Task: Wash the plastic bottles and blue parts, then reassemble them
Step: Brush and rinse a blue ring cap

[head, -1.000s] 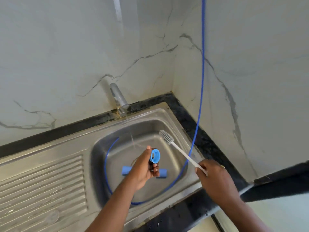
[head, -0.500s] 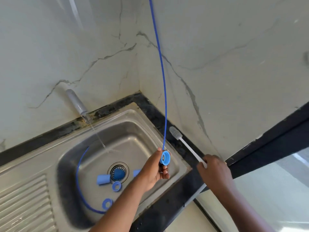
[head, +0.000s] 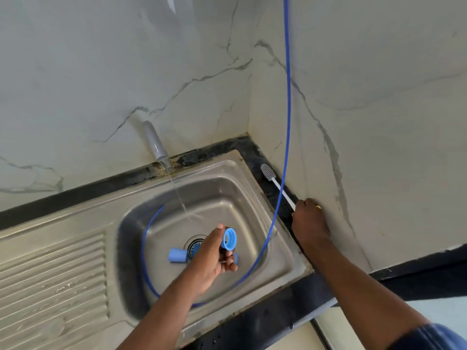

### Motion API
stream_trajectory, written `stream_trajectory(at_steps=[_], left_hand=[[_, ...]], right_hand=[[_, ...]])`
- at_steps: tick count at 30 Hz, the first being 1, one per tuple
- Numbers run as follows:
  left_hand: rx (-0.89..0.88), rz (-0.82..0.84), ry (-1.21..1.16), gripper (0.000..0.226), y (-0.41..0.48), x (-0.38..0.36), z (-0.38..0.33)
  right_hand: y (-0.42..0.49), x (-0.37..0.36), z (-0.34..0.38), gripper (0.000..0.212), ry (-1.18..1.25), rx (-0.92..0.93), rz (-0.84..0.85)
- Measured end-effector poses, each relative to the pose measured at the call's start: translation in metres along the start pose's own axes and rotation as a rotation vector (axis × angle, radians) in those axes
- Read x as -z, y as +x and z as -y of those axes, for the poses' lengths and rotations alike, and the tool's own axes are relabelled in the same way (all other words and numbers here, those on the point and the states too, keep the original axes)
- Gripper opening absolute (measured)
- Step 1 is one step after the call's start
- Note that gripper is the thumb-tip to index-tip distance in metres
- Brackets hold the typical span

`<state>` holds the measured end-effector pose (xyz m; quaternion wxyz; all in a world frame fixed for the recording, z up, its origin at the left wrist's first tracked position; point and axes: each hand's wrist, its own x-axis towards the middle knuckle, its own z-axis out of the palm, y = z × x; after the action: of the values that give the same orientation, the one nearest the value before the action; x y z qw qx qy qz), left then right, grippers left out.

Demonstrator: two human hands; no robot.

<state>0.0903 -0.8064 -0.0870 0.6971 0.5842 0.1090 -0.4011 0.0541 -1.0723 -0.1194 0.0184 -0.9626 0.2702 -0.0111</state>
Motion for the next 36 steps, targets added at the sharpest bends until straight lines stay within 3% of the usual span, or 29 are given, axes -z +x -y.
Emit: stream_trajectory(at_steps=[3,10,12,14,15,17,19,22,24,27,36], left_hand=[[-0.009,-0.043,-0.033,0.045,0.004,0.013,0.0],[-0.062,-0.08,-0.082,0.042,0.018,0.03,-0.001],[-0.073,-0.107,-0.081,0.039,0.021,0.034,-0.002],[-0.094,-0.141,-0.095,0.033,0.023,0.04,-0.006],[-0.106,-0.16,-0.103,0.03,0.025,0.043,-0.01],[-0.126,-0.193,-0.101,0.025,0.032,0.05,-0.021],[-0.144,-0.208,-0.091,0.019,0.04,0.06,-0.037],[-0.182,-0.232,-0.077,0.014,0.053,0.08,-0.063],[-0.22,-0.248,-0.053,0.014,0.063,0.093,-0.08],[-0.255,-0.255,-0.045,0.016,0.074,0.11,-0.104],[-0.25,-0.258,0.06,0.02,0.082,0.138,-0.131]], right_hand=[[0.004,-0.009,-0.003,0.011,-0.12,0.026,0.075],[0.0,0.016,0.008,0.02,-0.18,0.118,0.04],[-0.016,0.041,0.022,0.007,0.087,0.052,-0.146],[-0.027,0.05,0.04,0.012,0.362,-0.011,-0.341],[-0.028,0.052,0.054,0.015,0.437,0.044,-0.369],[-0.021,0.052,0.088,0.011,0.559,0.218,-0.284],[-0.008,0.05,0.129,0.009,0.7,0.281,-0.066],[0.02,0.041,0.188,0.034,0.91,0.239,0.344],[0.035,0.036,0.222,0.044,1.014,0.22,0.512],[0.048,0.037,0.256,0.032,1.182,0.213,0.693],[0.07,0.024,0.28,0.028,1.243,0.15,0.647]])
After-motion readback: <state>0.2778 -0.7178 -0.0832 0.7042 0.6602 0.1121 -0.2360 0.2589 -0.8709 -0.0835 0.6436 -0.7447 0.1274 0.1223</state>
